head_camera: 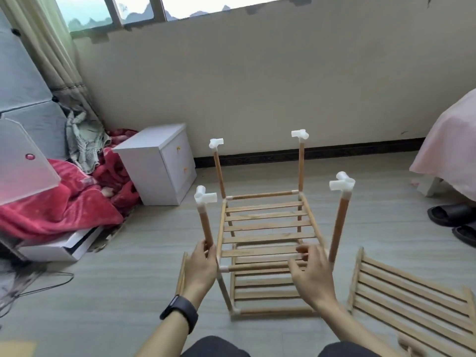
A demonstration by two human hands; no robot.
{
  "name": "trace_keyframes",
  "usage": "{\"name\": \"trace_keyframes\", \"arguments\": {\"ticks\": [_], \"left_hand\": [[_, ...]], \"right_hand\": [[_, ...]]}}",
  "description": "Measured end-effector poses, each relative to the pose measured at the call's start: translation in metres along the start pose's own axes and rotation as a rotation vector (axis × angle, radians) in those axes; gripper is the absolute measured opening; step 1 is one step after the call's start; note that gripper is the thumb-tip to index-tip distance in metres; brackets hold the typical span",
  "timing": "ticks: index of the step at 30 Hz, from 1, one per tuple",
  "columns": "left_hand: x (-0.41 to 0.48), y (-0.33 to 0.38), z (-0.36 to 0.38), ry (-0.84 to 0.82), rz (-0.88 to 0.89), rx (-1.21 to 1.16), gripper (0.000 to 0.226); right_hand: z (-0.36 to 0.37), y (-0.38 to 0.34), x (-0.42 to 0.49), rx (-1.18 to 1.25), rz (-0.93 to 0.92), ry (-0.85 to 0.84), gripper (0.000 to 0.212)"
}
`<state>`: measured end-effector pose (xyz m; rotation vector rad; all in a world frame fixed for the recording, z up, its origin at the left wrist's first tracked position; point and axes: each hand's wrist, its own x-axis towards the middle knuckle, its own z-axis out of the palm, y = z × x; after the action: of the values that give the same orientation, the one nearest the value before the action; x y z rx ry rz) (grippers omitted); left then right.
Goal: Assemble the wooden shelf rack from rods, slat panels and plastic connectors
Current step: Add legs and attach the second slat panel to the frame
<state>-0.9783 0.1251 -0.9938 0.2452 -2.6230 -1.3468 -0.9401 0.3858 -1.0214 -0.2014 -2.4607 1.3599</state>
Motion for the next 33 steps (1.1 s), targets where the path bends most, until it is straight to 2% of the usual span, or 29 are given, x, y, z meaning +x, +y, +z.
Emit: {"name": "trace_keyframes", "arguments": {"ticks": [3,6,9,13,15,18,21,24,28,33], "left_hand": [[0.001,-0.020,0.009,-0.006,0.000,0.063,0.015],[0.003,-0.033,0.014,0.009,0.040,0.100,0.025],[0.007,-0.049,0.014,-0.014,0.095,0.123,0.027],[0.010,-0.088,0.012,-0.075,0.153,0.226,0.024],[0.012,-0.118,0.009,-0.091,0.091,0.247,0.023],[0.016,-0.173,0.002,-0.124,-0.152,0.304,0.030],[0.020,-0.225,0.003,-0.272,-0.385,0.471,0.042],[0.022,-0.263,0.013,-0.401,-0.529,0.563,0.050],[0.026,-0.293,0.028,-0.459,-0.583,0.593,0.051],[0.019,-0.307,0.052,-0.395,-0.518,0.763,0.046]], "right_hand": [[0.037,-0.003,-0.002,-0.196,-0.106,-0.248,0.032],[0.069,-0.010,0.007,-0.405,-0.236,-0.420,0.053],[0.100,-0.019,0.018,-0.585,-0.350,-0.512,0.060],[0.140,-0.033,0.029,-0.622,-0.470,-0.575,0.060],[0.156,-0.036,0.033,-0.628,-0.520,-0.574,0.059],[0.172,-0.033,0.031,-0.695,-0.556,-0.488,0.059],[0.180,-0.022,0.028,-0.725,-0.597,-0.361,0.063],[0.188,-0.010,0.029,-0.692,-0.694,-0.241,0.057],[0.195,-0.004,0.030,-0.691,-0.747,-0.139,0.051],[0.197,-0.004,0.027,-0.705,-0.705,-0.154,0.049]]}}
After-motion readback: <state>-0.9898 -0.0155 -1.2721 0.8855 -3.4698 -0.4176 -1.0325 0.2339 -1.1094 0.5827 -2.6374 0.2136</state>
